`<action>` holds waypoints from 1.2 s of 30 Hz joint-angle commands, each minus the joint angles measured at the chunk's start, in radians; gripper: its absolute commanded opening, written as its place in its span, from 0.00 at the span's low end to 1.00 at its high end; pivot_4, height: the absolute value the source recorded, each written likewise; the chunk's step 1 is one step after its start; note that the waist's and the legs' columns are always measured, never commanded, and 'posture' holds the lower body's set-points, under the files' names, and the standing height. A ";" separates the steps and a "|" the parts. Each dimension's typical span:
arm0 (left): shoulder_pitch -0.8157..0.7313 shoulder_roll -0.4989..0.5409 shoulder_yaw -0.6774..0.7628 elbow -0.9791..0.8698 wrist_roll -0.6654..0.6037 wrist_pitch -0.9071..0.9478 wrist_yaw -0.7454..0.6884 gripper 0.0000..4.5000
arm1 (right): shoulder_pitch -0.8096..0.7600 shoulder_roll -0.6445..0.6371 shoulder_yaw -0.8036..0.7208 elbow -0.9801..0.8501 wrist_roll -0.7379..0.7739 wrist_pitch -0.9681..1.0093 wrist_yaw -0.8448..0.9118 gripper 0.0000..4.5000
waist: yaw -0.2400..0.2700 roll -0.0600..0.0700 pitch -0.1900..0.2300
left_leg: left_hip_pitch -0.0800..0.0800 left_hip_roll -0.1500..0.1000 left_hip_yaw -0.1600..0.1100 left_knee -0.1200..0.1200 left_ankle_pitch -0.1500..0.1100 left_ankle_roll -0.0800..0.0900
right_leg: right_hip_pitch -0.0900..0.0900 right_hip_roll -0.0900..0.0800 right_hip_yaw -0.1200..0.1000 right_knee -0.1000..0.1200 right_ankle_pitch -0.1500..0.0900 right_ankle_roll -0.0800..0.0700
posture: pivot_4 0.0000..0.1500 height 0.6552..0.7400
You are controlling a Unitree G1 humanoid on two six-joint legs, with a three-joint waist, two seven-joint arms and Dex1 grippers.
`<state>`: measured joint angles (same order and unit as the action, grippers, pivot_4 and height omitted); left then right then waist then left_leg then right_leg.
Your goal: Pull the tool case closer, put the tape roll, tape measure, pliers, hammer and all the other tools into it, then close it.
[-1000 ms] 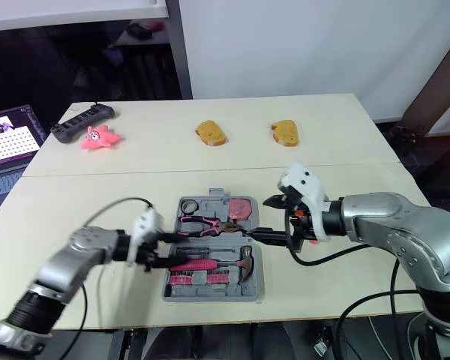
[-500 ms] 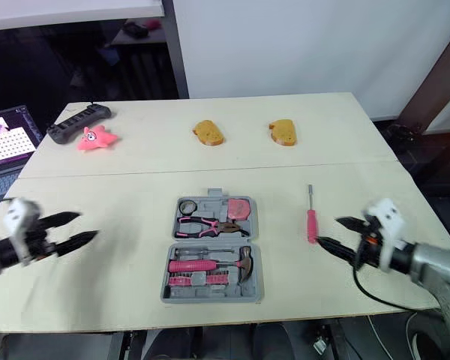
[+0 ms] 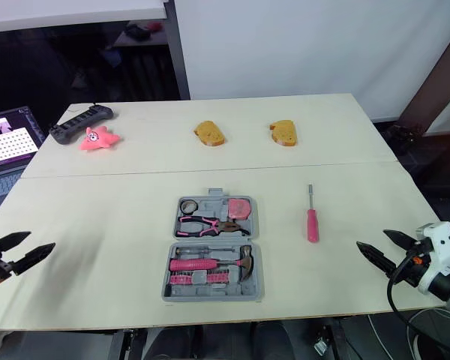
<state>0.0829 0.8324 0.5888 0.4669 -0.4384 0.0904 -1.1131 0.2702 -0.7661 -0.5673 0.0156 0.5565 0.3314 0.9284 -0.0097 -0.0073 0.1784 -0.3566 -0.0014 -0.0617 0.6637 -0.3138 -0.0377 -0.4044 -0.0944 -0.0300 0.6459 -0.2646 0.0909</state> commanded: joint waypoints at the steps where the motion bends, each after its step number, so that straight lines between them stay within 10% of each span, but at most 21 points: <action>1: -0.055 0.030 -0.034 -0.070 -0.014 0.013 -0.014 0.99 | -0.014 -0.004 -0.015 -0.092 0.032 0.040 -0.021 1.00 | 0.000 0.000 0.000 | 0.000 0.000 0.000 0.000 0.000 0.000 | 0.000 0.000 0.000 0.000 0.000 0.000 | 1.00 1.00; 14: -0.415 0.058 -0.502 -0.511 -0.045 0.351 -0.189 0.99 | 0.003 0.062 0.129 -0.562 0.076 0.287 -0.240 1.00 | -0.013 0.003 0.001 | -0.006 -0.003 -0.006 0.000 0.000 0.000 | 0.003 -0.003 -0.004 0.001 0.000 0.001 | 1.00 1.00; 36: -0.822 -0.155 -0.823 -0.500 -0.023 0.410 -0.381 0.99 | 0.224 0.049 -0.179 -0.919 0.303 0.580 -0.529 1.00 | 0.012 0.001 0.006 | -0.003 -0.008 -0.018 0.002 0.001 -0.001 | 0.006 -0.002 -0.008 0.001 -0.002 0.004 | 1.00 1.00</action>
<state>-0.7296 0.6754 -0.2418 -0.0152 -0.4640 0.5082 -1.4924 0.5121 -0.7010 -0.7491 -0.8889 0.8828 0.9219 0.4267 0.0025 -0.0064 0.1842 -0.3596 -0.0093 -0.0788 0.6656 -0.3127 -0.0390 -0.3987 -0.0961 -0.0371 0.6463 -0.2670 0.0946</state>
